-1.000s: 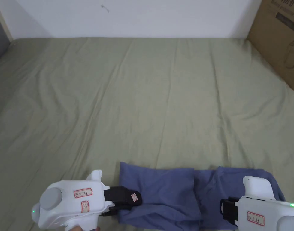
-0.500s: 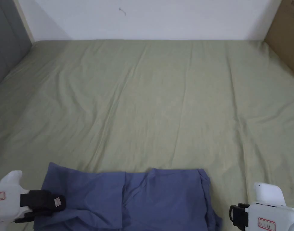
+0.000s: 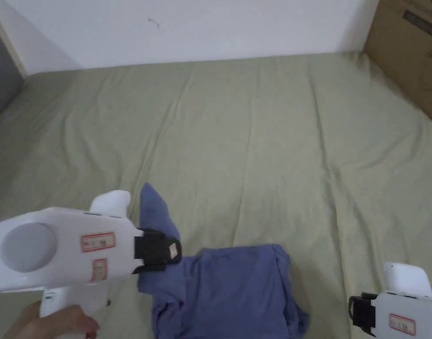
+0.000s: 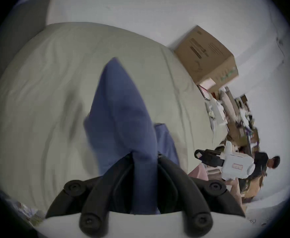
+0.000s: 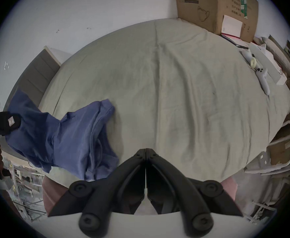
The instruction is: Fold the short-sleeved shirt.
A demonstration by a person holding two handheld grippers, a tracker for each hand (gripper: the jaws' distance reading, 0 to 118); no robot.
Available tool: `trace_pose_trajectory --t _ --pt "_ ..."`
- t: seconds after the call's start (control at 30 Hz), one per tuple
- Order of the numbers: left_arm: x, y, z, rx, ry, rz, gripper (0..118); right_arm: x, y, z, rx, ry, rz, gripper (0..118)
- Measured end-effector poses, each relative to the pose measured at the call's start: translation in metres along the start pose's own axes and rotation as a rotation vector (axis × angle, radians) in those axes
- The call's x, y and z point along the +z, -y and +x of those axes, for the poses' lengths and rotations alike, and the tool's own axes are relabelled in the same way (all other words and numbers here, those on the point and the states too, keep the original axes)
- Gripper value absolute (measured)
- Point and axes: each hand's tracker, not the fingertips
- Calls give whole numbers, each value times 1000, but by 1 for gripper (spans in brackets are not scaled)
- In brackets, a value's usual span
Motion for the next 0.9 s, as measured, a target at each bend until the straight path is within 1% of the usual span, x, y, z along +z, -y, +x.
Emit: trace_pose_trajectory --t 0.1,0.17,0.2,0.23,0.27,0.33,0.37,0.4,0.47,0.5,0.53,0.57,0.6,0.63,0.7,0.77,0.83,0.9 --pt "-52 3 36 -46 56 -95 11 2 2 15 -28 10 3 1" --pt "-90 10 56 -104 81 -152 12 2 4 24 -48 20 3 1" --pt "-109 14 63 -105 95 -196 18 2 6 28 -58 26 0 1" --pt "-126 16 64 -110 120 -249 34 2 8 33 -67 32 -6 1" --pt "-140 20 67 -84 152 -274 54 2 9 37 -76 36 -10 1" --pt "-160 23 68 -27 199 -302 110 3 13 45 -90 46 -15 1" --pt "-164 22 62 0 177 -296 117 4 15 47 -98 53 -19 1" --pt "-160 19 58 20 184 -270 115 6 16 50 -102 54 -17 1" --pt "-145 10 49 30 189 -235 107 9 18 55 -108 47 -6 1" --pt "-128 12 46 40 188 -198 99 10 18 55 -111 45 -6 1" --pt "-116 9 40 51 171 -157 70 9 18 56 -111 45 -5 1" --pt "-105 6 35 57 148 -125 37 9 17 55 -109 45 -4 1" --pt "-99 5 29 53 119 -105 9 8 17 54 -106 46 -3 1" --pt "-94 6 27 40 77 -91 3 7 17 53 -103 46 -2 1" --pt "-98 10 15 34 -4 -99 3 4 16 50 -97 43 1 1" --pt "-115 15 0 76 20 -141 2 1 15 48 -95 33 2 1" --pt "-133 26 1 115 70 -181 2 -1 14 46 -93 20 -3 1" --pt "-151 37 21 39 69 -219 2 -1 15 44 -81 8 -4 1"
